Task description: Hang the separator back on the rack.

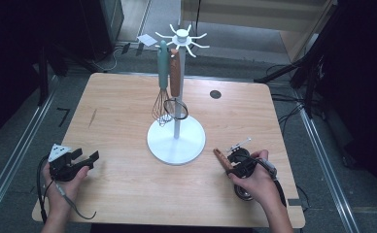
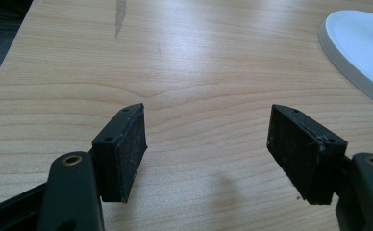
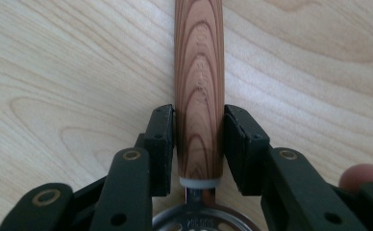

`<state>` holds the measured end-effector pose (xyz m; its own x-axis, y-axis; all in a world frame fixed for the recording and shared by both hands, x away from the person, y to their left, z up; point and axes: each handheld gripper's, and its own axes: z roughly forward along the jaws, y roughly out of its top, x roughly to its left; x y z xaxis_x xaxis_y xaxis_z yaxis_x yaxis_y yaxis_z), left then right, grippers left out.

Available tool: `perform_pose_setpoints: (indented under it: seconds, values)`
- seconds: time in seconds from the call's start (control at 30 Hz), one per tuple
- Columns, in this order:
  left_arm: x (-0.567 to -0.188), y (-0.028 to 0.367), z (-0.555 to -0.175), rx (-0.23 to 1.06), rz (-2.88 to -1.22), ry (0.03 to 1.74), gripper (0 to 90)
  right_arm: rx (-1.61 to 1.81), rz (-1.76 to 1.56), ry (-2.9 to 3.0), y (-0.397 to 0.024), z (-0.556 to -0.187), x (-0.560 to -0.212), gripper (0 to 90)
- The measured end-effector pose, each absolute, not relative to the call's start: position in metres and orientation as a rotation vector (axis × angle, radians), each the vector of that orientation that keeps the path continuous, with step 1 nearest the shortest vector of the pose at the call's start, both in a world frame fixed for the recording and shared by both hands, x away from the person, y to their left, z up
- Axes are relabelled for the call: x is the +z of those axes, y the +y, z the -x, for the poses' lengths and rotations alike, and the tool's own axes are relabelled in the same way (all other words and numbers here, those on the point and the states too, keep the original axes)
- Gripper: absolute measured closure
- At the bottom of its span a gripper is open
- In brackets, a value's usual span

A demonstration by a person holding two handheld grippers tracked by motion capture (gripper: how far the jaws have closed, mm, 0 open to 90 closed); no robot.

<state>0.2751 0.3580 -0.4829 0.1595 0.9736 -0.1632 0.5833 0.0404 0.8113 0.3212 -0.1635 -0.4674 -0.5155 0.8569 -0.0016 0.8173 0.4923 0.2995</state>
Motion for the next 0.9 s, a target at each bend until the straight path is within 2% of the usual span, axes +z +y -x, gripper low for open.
perform_pose_setpoints:
  seconds: [0.67, 0.9]
  values:
    - [-0.4833, 0.3571, -0.2758, 0.617, -1.654, 1.513, 31.1, 0.354, -1.569, 2.544, -0.1554, -0.3275, -0.4659, 70.4]
    - [-0.4837, 0.3563, -0.276, 0.619, -1.654, 1.503, 26.8, 0.439, -1.567, 2.517, -0.1616, -0.3227, -0.4666, 70.5]
